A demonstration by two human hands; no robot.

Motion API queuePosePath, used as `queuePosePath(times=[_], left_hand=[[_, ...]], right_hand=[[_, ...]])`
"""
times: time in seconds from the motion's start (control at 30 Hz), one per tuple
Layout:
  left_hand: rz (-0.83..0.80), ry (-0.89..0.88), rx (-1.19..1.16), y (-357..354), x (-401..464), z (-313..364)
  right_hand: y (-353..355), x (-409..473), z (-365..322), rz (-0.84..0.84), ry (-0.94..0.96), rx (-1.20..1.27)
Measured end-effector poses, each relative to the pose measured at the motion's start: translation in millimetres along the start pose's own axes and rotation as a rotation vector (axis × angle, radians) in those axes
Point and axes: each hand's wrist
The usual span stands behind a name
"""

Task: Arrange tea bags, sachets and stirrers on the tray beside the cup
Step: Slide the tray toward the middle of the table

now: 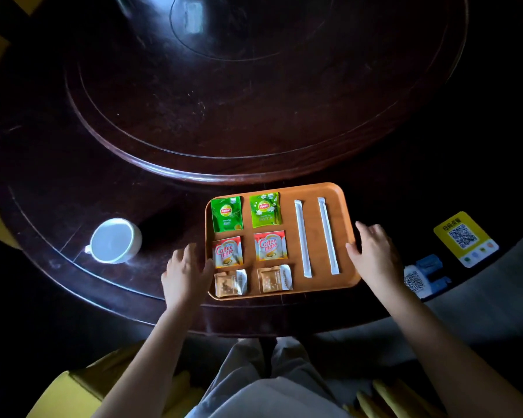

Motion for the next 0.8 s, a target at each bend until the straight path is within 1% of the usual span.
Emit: queuePosePath(times=[0.03,0.07,0.13,0.2,0.3,0.4,0.53,0.7,0.8], left_hand=[[-0.057,0.052,-0.063,-0.4,3.0,-1.7],[-0.097,0.06,-0.126,-0.4,5.9,-1.6],[-0.133,0.017,-0.193,0.3,10.5,2.8],[-0.161,0.022,-0.224,3.2,14.4,8.3],[-0.216,0.093,-0.245,5.3,22.0,7.7],[-0.296,0.163,-0.36,7.7,28.0,3.1],[-0.267,0.135,-0.376,12.4,30.7,-1.3],[-0.275,0.062,-0.418,21.1,29.6,-13.0],[-0.267,0.014,-0.458,32.3,30.9,-23.9]], right_hand=[[-0.4,2.3,-2.2,-0.011,-0.012,-0.001],[-0.6,4.3,-3.9,-0.02,-0.015,-0.008],[0.3,7.7,-5.0,-0.048,-0.02,-0.012],[0.3,8.8,-4.5,-0.07,-0.035,0.025],[0.8,8.5,-3.5,-0.085,-0.083,0.15],[2.8,7.2,-1.9,-0.117,-0.149,0.303],[5.1,0.1,2.7,-0.153,-0.204,0.446],[8.1,-15.1,6.1,-0.144,-0.232,0.581],[17.4,-20.0,5.2,-0.131,-0.215,0.618]])
Point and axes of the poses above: each hand's wrist, its own x-axis towards the middle knuckle, its own y-axis out of the back of the hand, z = x × y, and after that the axes turned 6 degrees about y, right-handed
